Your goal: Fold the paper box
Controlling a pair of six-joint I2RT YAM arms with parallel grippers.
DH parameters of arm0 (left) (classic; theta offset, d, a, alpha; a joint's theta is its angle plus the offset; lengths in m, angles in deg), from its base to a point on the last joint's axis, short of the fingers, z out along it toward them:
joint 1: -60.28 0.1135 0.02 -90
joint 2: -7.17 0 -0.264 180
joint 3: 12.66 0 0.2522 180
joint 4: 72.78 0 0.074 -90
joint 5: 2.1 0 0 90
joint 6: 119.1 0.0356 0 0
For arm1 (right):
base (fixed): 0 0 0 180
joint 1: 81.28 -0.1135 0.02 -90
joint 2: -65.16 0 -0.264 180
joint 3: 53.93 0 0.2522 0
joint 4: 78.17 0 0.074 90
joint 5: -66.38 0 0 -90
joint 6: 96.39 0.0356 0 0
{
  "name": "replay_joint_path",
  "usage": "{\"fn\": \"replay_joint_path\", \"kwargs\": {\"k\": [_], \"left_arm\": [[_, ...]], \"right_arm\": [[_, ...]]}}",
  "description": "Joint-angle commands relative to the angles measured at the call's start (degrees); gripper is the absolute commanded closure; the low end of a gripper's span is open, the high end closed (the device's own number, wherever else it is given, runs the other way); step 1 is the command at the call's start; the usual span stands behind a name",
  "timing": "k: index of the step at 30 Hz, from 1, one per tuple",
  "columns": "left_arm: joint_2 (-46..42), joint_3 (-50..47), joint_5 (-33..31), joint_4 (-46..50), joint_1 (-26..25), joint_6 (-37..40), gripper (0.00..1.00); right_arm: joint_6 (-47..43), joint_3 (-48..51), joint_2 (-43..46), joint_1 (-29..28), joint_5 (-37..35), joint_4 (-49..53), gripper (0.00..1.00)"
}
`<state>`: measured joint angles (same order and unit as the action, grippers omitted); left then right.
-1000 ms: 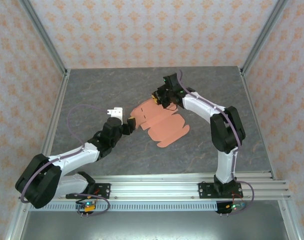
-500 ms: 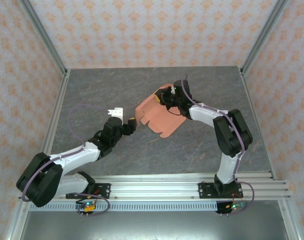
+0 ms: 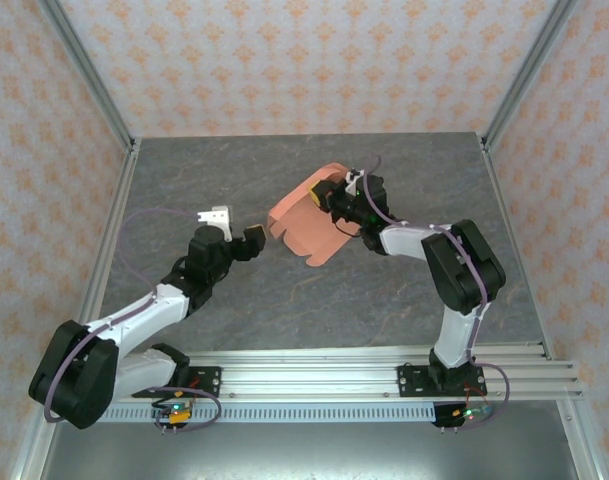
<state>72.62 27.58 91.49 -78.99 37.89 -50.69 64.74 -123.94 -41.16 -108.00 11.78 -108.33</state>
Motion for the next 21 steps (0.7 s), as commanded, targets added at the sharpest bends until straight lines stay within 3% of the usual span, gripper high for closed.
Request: {"fn": "replay_joint_path", "kwargs": {"k": [1, 9, 21], "left_arm": [[-0.14, 0.00, 2.82, -0.45, 0.26, -0.85, 0.16], [4.73, 2.57, 5.50, 0.50, 0.29, -0.64, 0.16], [11.10, 7.26, 1.66, 6.41, 0.27, -1.12, 0.16]], "right_arm": [[0.43, 1.08, -1.63, -1.27, -0.59, -6.25, 0.95], [2.15, 1.45, -4.67, -4.07, -2.75, -8.37, 0.95], [4.87, 1.93, -5.78, -5.97, -3.88, -9.36, 0.96]]}}
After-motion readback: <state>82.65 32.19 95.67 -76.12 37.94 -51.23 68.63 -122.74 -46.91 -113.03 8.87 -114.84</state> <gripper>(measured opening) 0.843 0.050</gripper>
